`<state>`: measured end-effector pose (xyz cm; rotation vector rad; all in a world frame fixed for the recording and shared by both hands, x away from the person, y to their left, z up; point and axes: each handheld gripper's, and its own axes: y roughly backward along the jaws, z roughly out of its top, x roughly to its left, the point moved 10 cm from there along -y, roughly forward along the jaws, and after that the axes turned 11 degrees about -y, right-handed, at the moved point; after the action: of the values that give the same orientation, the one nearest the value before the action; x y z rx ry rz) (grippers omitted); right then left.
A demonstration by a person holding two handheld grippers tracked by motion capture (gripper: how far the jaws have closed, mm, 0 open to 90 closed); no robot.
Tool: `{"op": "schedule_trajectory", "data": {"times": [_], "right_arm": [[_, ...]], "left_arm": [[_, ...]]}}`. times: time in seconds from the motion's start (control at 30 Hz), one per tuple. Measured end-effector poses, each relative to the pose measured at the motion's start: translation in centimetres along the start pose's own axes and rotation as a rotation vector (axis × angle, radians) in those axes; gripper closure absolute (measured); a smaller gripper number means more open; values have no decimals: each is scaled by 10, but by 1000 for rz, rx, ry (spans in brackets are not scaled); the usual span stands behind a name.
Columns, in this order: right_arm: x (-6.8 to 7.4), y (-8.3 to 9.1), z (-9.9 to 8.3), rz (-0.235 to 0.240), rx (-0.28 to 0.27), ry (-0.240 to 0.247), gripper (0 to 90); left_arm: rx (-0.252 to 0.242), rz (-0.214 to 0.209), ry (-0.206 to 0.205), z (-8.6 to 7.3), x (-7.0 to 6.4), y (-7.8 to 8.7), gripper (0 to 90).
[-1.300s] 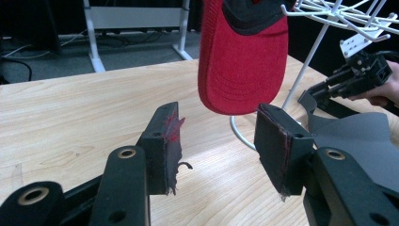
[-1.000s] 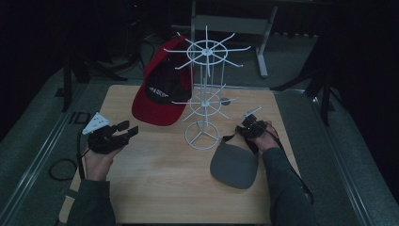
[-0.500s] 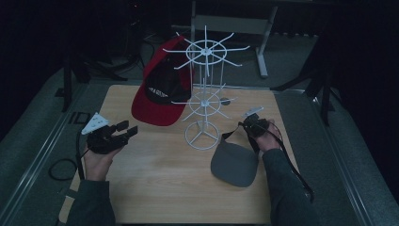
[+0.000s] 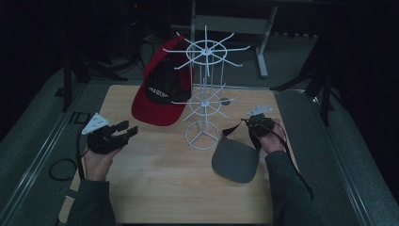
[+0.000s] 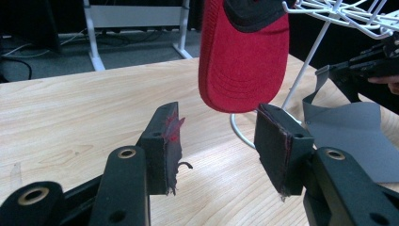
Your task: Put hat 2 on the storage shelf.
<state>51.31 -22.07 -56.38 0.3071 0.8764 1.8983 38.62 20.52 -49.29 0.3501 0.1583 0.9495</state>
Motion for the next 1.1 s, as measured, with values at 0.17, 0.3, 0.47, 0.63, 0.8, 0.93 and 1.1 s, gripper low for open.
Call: {"op": "schedule_trajectory", "data": {"times": [0.17, 0.3, 0.47, 0.63, 0.8, 0.93, 1.1], "right_arm": [[2, 11, 5, 15, -40, -12, 880], [4, 22, 9, 26, -76, -14, 881], [7, 37, 17, 38, -117, -4, 880], [14, 51, 26, 85, -148, -20, 880], [20, 65, 35, 108, -196, -25, 880], [24, 76, 40, 116, -228, -21, 881], [29, 89, 45, 128, -270, -22, 881]], "left_arm": [[3, -1, 0, -1, 0, -1, 516], [2, -2, -1, 0, 0, -1, 516], [6, -2, -1, -1, -1, -2, 514], [6, -2, -2, -1, -1, -2, 514], [4, -2, 0, -1, -1, -2, 514], [4, -2, -1, -1, -1, -1, 514], [2, -2, -1, 0, -1, -1, 514]]}}
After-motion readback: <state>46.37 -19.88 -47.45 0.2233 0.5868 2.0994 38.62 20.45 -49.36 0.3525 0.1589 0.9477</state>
